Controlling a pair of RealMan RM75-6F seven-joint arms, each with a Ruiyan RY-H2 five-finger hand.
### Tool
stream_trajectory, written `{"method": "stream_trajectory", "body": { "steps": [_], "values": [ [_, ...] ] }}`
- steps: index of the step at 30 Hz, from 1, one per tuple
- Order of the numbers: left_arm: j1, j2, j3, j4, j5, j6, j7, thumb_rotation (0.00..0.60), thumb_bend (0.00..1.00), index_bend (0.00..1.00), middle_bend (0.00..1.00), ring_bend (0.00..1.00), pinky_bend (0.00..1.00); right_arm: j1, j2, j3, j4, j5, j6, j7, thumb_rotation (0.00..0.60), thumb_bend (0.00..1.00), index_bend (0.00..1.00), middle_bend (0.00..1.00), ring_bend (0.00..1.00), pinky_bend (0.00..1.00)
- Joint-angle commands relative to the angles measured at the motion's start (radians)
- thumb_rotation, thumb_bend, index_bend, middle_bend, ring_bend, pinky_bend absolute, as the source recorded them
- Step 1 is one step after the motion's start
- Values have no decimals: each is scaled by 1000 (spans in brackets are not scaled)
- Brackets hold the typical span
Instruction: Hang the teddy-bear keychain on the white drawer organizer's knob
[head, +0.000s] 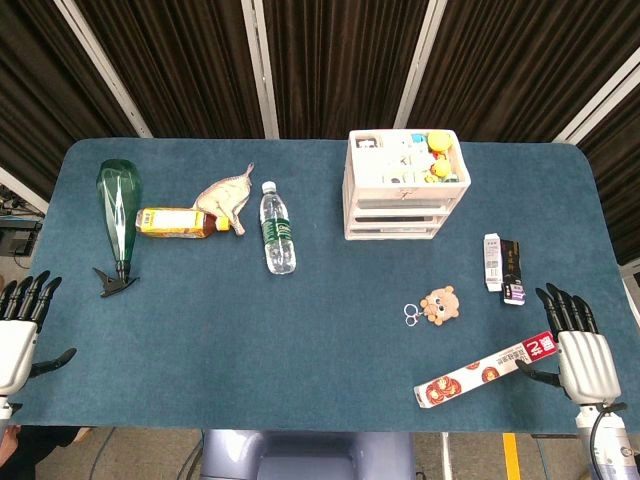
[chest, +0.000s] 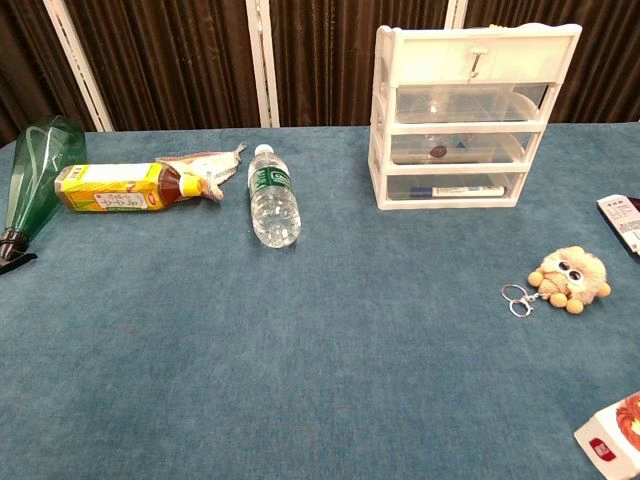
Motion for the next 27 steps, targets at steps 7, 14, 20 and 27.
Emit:
{"method": "stream_trajectory", "body": {
  "steps": [7, 14, 20, 27],
  "values": [
    [-1, 2, -1, 0, 2, 1, -8, 600, 0, 0, 0, 0, 0, -2, 0, -1, -2, -7, 5, -1, 600, 26, 0, 0, 0, 0],
    [1, 2, 0, -1, 1, 1, -10, 600, 0, 0, 0, 0, 0, -2, -9, 1, 3, -18, 16, -1, 600, 26, 0, 0, 0, 0],
    [5, 7, 3, -5, 1, 5, -15, 600, 0, 0, 0, 0, 0, 1, -11, 5, -3, -14, 15, -3, 600, 26, 0, 0, 0, 0],
    [9, 10, 3, -9, -1, 8, -15, 600, 0, 0, 0, 0, 0, 0, -10, 2, -12, -21, 18, -3, 600, 26, 0, 0, 0, 0]
  ]
}}
